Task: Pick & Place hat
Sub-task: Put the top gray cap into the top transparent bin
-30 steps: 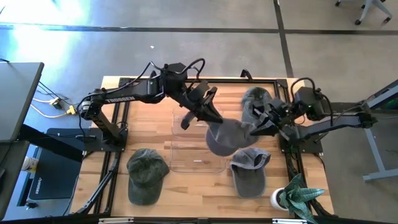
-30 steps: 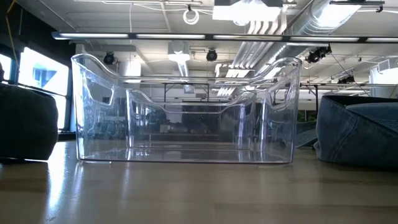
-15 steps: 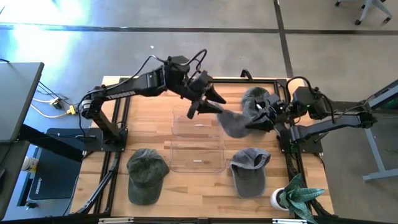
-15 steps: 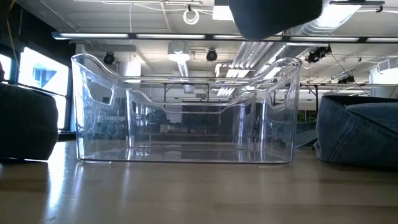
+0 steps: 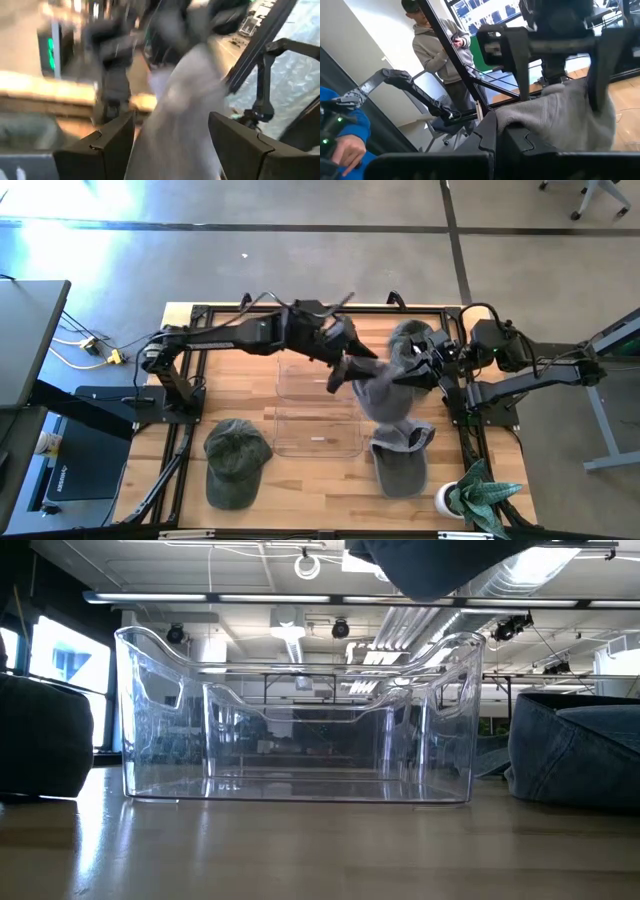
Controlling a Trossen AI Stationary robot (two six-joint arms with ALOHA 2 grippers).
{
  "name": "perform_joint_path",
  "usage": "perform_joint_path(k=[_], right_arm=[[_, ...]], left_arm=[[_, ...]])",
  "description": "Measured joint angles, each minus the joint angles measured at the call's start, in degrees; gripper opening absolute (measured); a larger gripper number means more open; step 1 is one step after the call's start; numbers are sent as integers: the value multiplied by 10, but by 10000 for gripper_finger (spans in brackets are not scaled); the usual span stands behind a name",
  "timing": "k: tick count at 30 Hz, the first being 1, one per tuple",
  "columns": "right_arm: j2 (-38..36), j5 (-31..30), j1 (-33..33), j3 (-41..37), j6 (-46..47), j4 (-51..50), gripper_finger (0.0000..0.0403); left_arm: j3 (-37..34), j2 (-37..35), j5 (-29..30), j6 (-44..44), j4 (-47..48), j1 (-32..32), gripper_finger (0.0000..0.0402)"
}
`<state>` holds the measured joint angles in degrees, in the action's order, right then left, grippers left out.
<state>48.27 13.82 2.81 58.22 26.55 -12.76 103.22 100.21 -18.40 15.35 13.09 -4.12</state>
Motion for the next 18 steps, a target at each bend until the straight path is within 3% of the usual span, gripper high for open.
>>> perform_joint_path(k=[4, 9, 13, 18], right_arm=[[0, 4, 0, 0, 1, 0, 1], [0, 16, 0, 0, 4, 1, 1], [-3, 29, 0, 0, 11, 0, 1], [-9, 46, 0, 0, 31, -3, 2]], left_arm=[[3, 16, -13, 16, -1, 0, 248], [2, 18, -77, 15, 3, 0, 227], [3, 18, -118, 13, 5, 0, 158], [3, 15, -194, -18, 0, 0, 33]])
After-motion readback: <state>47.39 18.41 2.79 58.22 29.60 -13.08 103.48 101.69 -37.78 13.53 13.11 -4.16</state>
